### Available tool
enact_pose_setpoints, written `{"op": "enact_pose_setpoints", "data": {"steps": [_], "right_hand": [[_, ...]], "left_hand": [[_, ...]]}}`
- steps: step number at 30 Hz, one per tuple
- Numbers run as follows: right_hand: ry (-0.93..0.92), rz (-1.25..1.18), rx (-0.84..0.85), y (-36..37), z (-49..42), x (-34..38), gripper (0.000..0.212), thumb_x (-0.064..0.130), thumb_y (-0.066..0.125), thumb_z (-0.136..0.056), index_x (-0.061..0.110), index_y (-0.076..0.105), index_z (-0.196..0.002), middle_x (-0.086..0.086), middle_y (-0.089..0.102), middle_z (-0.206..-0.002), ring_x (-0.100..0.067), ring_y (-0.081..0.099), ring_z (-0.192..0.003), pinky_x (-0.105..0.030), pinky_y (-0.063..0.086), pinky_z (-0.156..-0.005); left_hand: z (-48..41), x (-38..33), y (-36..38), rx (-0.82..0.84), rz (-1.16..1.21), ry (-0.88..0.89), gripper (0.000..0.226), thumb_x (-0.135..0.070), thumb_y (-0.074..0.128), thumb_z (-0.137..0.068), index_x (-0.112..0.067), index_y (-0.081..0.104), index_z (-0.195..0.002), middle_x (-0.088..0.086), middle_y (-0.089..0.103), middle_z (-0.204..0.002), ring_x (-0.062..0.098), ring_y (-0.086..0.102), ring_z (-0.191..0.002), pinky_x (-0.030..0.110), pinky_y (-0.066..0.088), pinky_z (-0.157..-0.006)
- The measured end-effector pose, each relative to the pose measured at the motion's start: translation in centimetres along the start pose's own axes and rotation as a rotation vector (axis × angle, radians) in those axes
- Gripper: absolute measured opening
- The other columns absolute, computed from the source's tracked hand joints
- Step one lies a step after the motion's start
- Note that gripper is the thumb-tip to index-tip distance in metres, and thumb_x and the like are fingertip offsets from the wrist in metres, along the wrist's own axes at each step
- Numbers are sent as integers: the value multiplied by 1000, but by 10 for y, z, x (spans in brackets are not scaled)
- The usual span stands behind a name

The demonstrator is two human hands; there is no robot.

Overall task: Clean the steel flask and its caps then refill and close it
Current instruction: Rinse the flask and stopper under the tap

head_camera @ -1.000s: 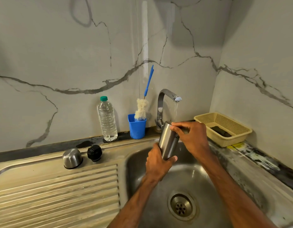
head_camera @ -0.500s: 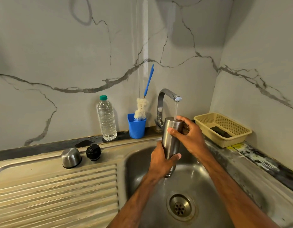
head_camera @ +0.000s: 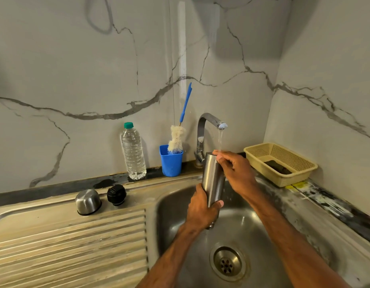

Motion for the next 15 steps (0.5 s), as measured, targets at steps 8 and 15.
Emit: {"op": "enact_pose_setpoints", "data": {"steps": [8, 15], "right_hand": [[-125, 64, -89, -15, 10, 18, 26, 24, 67, -94, 22, 72, -120, 7, 72, -117, 7, 60, -105, 2, 40, -88], [-109, 133, 79, 3, 9, 8, 37, 24, 55, -102, 22, 59, -139, 7, 57, -139, 3, 46, -125, 0, 27, -97]], "left_hand": [[3, -2, -3, -35, -29, -4, 75, -35, 78, -86, -14, 33, -142, 6, 52, -139, 21, 57, -123, 38, 53, -101], [5, -5, 4, 13, -71, -2, 72, -37, 75, -88, -15, 31, -141, 6, 50, -140, 21, 55, -124, 38, 51, -102]]}}
Point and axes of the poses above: each hand's wrist, its own z-axis away from the middle knuckle, its own y-axis out of the palm, x = y × z, the point moved 10 cm from there along -z, towards the middle knuckle
